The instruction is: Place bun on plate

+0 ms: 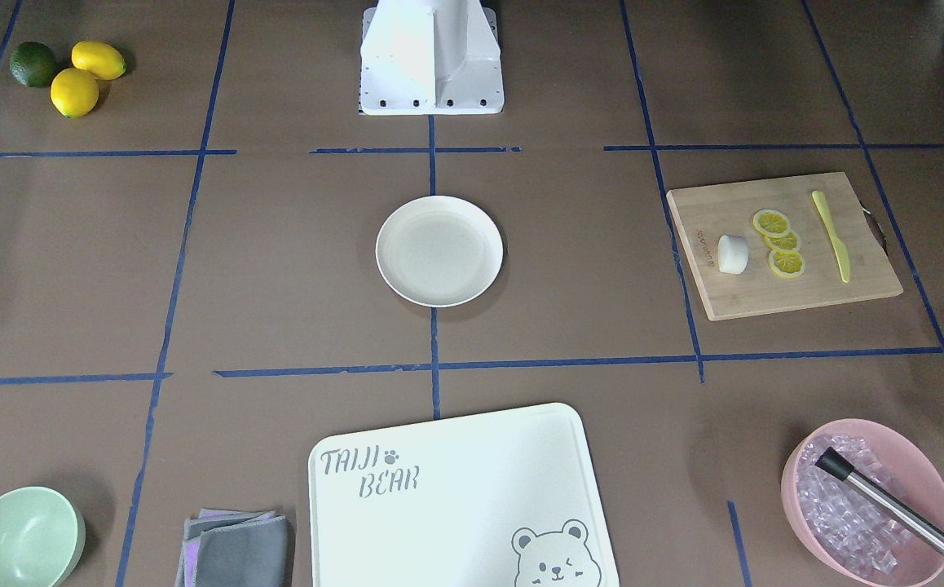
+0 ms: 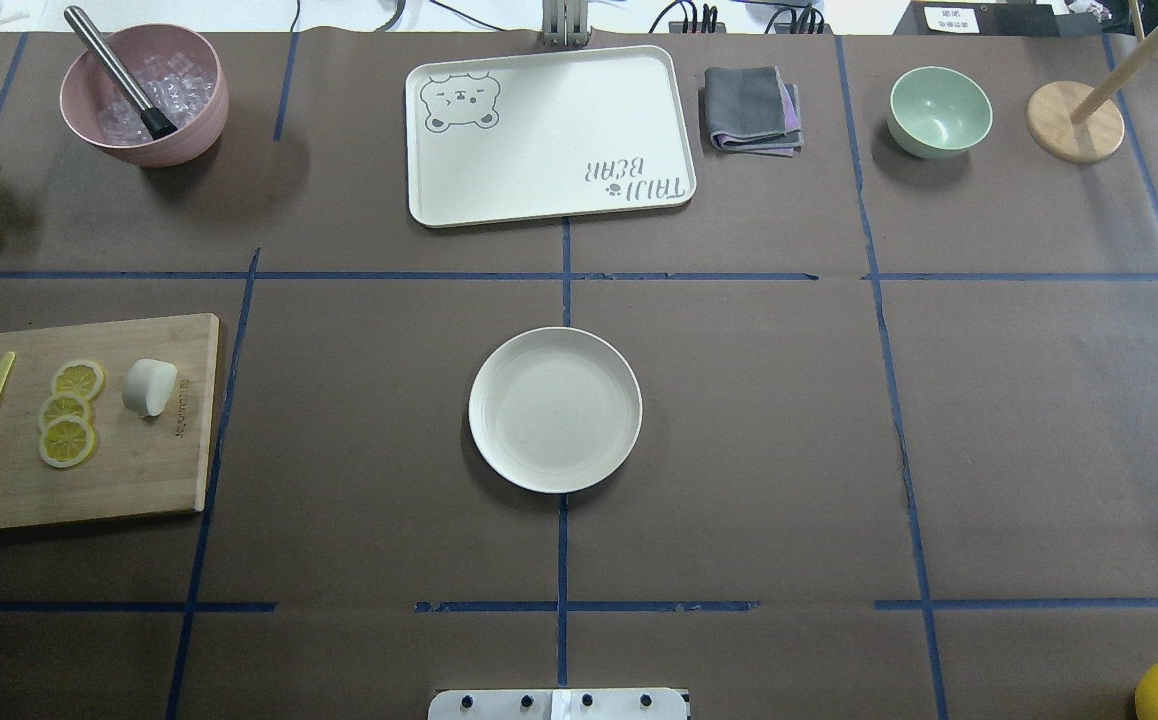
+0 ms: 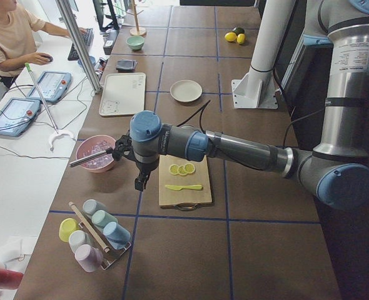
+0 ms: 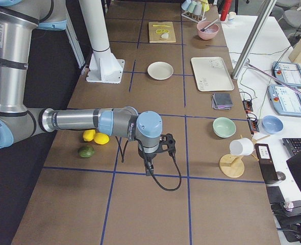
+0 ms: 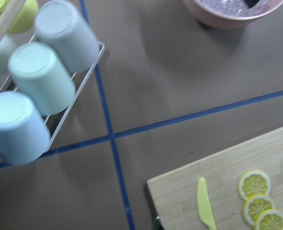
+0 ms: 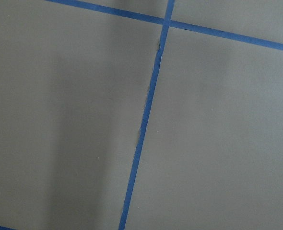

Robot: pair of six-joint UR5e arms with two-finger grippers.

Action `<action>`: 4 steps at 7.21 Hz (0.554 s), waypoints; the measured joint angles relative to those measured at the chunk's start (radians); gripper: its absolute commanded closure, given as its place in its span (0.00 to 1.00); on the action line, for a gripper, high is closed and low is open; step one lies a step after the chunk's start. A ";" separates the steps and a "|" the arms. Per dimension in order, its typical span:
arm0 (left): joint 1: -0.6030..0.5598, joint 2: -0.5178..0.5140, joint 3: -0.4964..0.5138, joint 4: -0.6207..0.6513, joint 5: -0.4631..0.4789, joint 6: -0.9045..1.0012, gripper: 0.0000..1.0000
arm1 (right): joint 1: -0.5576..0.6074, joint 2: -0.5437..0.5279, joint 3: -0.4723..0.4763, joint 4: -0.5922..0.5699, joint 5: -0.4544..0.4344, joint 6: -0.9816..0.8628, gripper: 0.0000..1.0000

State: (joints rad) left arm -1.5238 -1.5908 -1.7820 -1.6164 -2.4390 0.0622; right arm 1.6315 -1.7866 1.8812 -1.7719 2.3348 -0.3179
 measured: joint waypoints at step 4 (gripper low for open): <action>0.447 -0.003 -0.123 -0.140 0.139 -0.538 0.00 | 0.001 0.001 0.002 0.000 0.000 0.001 0.00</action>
State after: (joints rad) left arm -1.0768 -1.5942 -1.9050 -1.7567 -2.3000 -0.4760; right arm 1.6321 -1.7856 1.8837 -1.7717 2.3347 -0.3170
